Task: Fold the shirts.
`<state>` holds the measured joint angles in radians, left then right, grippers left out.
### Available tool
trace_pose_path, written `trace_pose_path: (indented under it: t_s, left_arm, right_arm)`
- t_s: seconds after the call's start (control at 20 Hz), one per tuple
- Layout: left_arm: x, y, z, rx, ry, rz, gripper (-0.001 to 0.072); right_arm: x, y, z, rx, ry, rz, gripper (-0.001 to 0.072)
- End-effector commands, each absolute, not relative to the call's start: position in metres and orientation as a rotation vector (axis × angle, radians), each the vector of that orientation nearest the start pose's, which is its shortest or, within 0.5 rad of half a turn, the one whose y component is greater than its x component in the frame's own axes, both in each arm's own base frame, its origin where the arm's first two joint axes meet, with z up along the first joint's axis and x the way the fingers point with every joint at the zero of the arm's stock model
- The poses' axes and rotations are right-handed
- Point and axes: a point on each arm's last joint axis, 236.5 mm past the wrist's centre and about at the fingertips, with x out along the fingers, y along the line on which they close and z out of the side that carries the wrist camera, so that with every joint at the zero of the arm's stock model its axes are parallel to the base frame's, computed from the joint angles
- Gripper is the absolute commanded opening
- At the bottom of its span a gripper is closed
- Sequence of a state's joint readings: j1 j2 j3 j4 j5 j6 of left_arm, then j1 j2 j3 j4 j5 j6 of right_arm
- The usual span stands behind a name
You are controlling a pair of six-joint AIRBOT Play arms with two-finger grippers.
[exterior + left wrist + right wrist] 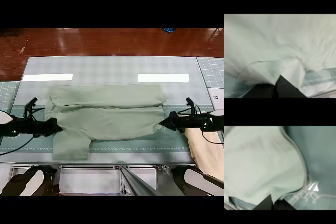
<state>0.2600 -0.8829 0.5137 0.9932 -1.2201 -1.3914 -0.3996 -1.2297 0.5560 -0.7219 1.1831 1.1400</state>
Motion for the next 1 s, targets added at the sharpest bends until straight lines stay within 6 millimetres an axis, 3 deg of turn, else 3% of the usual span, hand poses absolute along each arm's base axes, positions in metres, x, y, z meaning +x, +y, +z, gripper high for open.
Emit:
trace_pose_path:
  t_s: [0.0,0.15,0.3,0.55,0.85,0.95]
  left_arm:
    - [0.263,-0.051,-0.018,-0.599,1.316,-0.192,0.0017]
    - [0.302,-0.047,0.0,-0.622,1.283,-0.211,0.0017]
    - [0.344,-0.043,0.001,-0.638,1.291,-0.23,0.0017]
    - [0.418,-0.045,-0.017,-0.693,1.364,-0.224,0.0017]
    - [0.482,-0.045,-0.028,-0.68,1.365,-0.255,0.0017]
    - [0.486,-0.046,-0.043,-0.689,1.395,-0.26,0.0017]
  right_arm:
    - [0.299,0.052,-0.046,0.82,1.352,0.328,0.0027]
    - [0.333,0.039,-0.018,0.778,1.271,0.333,0.0027]
    - [0.357,0.041,-0.011,0.721,1.26,0.364,0.0027]
    - [0.42,0.032,-0.019,0.728,1.218,0.319,0.0027]
    - [0.458,0.023,-0.044,0.762,1.234,0.305,0.0027]
    - [0.466,0.023,-0.055,0.798,1.231,0.296,0.0027]
